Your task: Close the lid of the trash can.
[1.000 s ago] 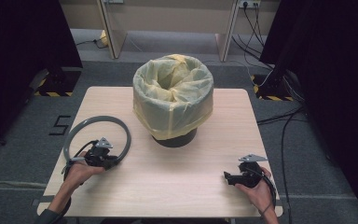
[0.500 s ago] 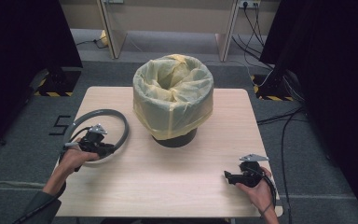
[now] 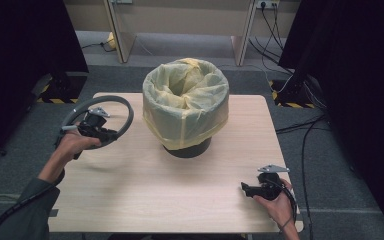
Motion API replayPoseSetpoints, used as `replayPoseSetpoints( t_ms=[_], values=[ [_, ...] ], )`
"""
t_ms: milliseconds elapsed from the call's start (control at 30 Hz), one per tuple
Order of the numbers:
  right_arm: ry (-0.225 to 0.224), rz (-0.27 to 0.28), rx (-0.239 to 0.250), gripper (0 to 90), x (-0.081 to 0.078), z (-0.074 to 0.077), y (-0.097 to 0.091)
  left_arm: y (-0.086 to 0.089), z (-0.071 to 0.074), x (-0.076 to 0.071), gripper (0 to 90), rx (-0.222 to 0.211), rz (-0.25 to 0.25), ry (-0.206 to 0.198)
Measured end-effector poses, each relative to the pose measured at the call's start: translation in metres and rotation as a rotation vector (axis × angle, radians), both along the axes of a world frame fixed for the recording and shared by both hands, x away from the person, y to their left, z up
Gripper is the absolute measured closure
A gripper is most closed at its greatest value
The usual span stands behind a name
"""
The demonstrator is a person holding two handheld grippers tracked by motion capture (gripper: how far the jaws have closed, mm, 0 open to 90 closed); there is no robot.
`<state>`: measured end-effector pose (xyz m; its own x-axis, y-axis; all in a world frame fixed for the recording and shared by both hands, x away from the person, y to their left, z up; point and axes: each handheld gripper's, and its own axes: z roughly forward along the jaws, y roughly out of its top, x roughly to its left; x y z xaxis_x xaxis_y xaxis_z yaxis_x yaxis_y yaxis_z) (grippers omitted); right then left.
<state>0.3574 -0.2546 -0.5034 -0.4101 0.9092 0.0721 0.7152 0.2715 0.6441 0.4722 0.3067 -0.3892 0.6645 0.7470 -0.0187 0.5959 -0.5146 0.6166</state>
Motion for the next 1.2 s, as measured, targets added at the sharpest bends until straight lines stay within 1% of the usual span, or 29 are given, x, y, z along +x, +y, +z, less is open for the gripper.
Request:
replayPoseSetpoints(
  t_ms=[33, 100, 167, 233, 400, 467, 533, 567, 600, 633, 733, 800, 833, 933, 1000, 1067, 1200],
  values=[
    [-0.001, 0.001, -0.001, 18.1, 0.000, 0.000, 0.000, -0.001, 0.010, 0.002, 78.3, 0.006, 0.002, -0.013],
    [0.000, -0.001, 0.000, 18.1, 0.000, 0.000, 0.000, -0.002, 0.023, 0.004, 78.3, 0.025, 0.000, -0.032],
    [0.001, 0.000, 0.000, 18.1, 0.000, 0.000, 0.000, -0.003, 0.041, 0.008, 78.3, 0.031, 0.001, -0.046],
    [0.000, 0.002, -0.002, 18.1, 0.000, 0.000, -0.001, -0.005, 0.054, 0.011, 78.3, 0.045, 0.000, -0.061],
    [-0.003, 0.002, -0.005, 18.1, 0.001, 0.000, -0.001, -0.009, 0.091, 0.018, 78.3, 0.054, -0.002, -0.094],
    [-0.004, 0.002, -0.005, 18.1, 0.001, 0.000, -0.001, -0.011, 0.105, 0.021, 78.3, 0.051, 0.004, -0.104],
    [-0.001, -0.002, -0.005, 18.1, 0.001, 0.000, -0.001, -0.016, 0.118, 0.022, 78.3, 0.062, -0.003, -0.115],
    [-0.003, 0.001, -0.006, 18.1, 0.001, 0.000, -0.001, -0.020, 0.127, 0.022, 78.3, 0.063, -0.014, -0.121],
    [-0.002, -0.001, -0.004, 18.2, 0.001, 0.000, -0.001, -0.023, 0.133, 0.022, 78.3, 0.057, -0.020, -0.127],
    [-0.004, 0.003, -0.005, 18.2, 0.001, 0.000, -0.002, -0.025, 0.136, 0.022, 78.3, 0.057, -0.022, -0.131],
    [-0.001, -0.001, -0.003, 18.1, 0.001, 0.000, -0.002, -0.035, 0.152, 0.023, 78.3, 0.064, -0.041, -0.156],
    [-0.004, 0.002, -0.006, 18.1, 0.001, 0.000, -0.002, -0.044, 0.160, 0.024, 78.3, 0.066, -0.053, -0.163],
    [-0.003, 0.000, -0.004, 18.1, 0.001, 0.000, -0.002, -0.049, 0.163, 0.024, 78.3, 0.066, -0.058, -0.157],
    [-0.001, -0.001, -0.002, 18.1, 0.001, 0.000, -0.002, -0.063, 0.174, 0.024, 78.3, 0.075, -0.079, -0.166],
    [-0.002, -0.001, -0.002, 18.1, 0.001, 0.000, -0.002, -0.075, 0.181, 0.025, 78.3, 0.057, -0.093, -0.174],
    [-0.001, -0.002, -0.001, 18.1, 0.001, 0.000, -0.002, -0.082, 0.184, 0.024, 78.2, 0.067, -0.109, -0.178],
    [-0.002, -0.001, -0.001, 18.1, 0.001, 0.000, -0.002, -0.104, 0.189, 0.024, 78.2, 0.062, -0.140, -0.180]
  ],
)
